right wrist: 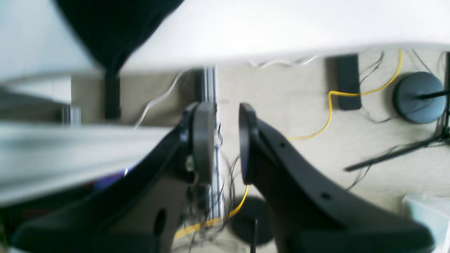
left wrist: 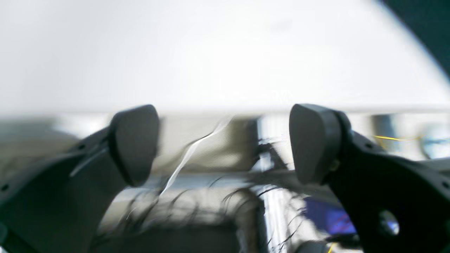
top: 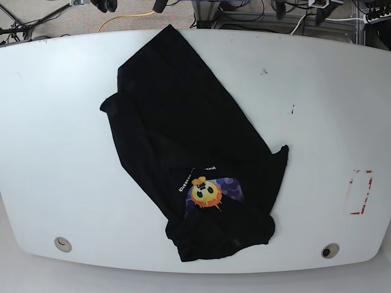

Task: Fold the T-shirt properly
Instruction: 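Reach the left gripper to the shirt's collar edge and pinch it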

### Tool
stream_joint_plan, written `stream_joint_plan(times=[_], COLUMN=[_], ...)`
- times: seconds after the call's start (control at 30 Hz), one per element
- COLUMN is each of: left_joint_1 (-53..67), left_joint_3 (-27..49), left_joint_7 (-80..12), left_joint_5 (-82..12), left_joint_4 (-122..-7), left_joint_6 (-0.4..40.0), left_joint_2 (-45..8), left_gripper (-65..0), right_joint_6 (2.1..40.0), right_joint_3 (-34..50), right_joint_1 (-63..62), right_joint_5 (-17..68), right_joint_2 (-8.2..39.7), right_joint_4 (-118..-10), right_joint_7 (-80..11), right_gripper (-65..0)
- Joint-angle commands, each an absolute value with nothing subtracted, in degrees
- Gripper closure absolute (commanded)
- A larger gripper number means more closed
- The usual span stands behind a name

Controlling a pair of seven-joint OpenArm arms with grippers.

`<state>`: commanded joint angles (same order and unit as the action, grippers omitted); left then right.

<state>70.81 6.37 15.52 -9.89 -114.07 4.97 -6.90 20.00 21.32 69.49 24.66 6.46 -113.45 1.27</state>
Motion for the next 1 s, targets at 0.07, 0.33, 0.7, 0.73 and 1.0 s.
stream_joint_plan(times=[0.07, 0.33, 0.7, 0.73, 1.0], left_joint_1=[69.3, 58.7, 43.9, 41.8, 30.4], left_joint_3=[4.1, -4.7, -11.7, -12.7, -15.8], left_joint_7=[15.4, -0.1, -16.2, -17.6, -29.8], left_joint_5=[-13.4, -28.6, -33.9, -33.9, -35.6], left_joint_4=[-114.1, -114.2, -113.8, -113.6, -112.7], left_joint_6=[5.0, 4.7, 4.4, 3.6, -4.6], left_joint_2=[-9.5, -16.3, -16.0, -15.3, -10.8], left_gripper=[-54.9, -54.7, -51.4, -51.4, -51.4], right_joint_6=[20.0, 20.0, 20.0, 20.0, 20.0], right_joint_3=[22.8, 24.1, 23.7, 23.7, 23.7], right_joint_1=[68.4, 64.5, 61.3, 60.8, 60.1], right_joint_5=[26.6, 27.6, 27.6, 27.5, 27.5], right_joint_2=[6.4, 6.3, 6.5, 6.5, 6.5], right_joint_4=[-113.9, -114.2, -114.2, -114.2, -114.2], right_joint_7=[1.1, 1.0, 1.0, 1.0, 1.0], right_gripper=[-11.6, -11.6, -11.6, -11.6, -11.6])
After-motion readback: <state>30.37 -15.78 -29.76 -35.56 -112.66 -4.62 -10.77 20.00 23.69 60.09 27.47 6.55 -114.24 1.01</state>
